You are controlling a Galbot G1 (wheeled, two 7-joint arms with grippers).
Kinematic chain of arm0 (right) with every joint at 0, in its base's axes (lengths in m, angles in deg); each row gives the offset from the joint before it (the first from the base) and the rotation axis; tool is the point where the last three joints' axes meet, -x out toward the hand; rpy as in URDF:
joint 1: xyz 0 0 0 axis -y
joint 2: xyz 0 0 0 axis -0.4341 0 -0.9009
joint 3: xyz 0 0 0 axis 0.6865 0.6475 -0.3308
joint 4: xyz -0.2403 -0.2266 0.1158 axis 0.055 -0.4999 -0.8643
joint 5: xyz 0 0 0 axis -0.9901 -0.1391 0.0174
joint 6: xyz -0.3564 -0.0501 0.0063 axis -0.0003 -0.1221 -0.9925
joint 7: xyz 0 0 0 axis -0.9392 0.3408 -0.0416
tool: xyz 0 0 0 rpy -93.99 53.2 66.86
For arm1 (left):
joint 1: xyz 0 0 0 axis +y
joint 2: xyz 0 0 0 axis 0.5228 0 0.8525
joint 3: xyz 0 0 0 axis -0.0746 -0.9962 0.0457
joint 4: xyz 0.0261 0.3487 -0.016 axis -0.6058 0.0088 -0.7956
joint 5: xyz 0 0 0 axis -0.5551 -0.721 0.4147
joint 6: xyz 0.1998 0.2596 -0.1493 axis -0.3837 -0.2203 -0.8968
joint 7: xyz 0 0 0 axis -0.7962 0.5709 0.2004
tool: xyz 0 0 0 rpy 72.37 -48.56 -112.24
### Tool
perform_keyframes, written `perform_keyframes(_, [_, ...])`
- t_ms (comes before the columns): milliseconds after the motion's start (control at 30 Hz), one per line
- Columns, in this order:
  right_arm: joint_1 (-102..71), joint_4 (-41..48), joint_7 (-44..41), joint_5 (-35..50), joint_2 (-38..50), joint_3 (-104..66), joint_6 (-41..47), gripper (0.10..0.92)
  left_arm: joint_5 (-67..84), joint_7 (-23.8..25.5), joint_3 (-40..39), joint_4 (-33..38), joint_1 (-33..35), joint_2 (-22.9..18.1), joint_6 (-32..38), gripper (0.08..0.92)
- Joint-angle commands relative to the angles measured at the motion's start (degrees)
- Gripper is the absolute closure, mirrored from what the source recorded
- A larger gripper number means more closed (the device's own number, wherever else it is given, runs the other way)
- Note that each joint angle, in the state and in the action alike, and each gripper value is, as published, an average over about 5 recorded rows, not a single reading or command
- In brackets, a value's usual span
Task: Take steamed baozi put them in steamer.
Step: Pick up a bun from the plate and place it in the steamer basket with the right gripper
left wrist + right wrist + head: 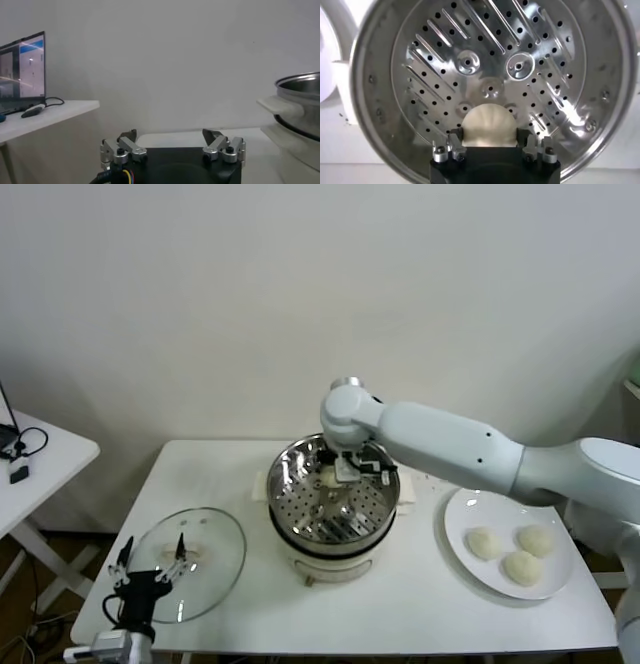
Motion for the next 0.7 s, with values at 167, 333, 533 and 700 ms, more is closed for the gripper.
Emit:
perform_keyframes(167, [-3.35, 4.64, 0.39, -6.17, -2.51, -2.46, -1.8, 0.347, -0.02, -0.04, 0.14, -0.14, -0.05, -0.03, -0.07, 0.177])
perform_keyframes(333, [-3.74, 4.53, 0.43, -6.17, -2.55, -2.49, -1.93, 0.343, -0.01, -0.03, 0.29, -0.26, -0.09, -0.01, -0.06, 0.177])
perform_keyframes(533, [-3.63, 4.6, 0.88, -5.74, -2.62, -2.81, -3.08, 0.294, 0.01, -0.03, 0.29, -0.32, -0.16, -0.03, -0.05, 0.177])
perform_keyframes(700, [-1.58, 3.08, -0.19, -3.21, -1.21, -2.62, -3.75, 0.211, 0.06, -0.05, 0.4, -0.21, -0.08, -0.1, -0.03, 0.177])
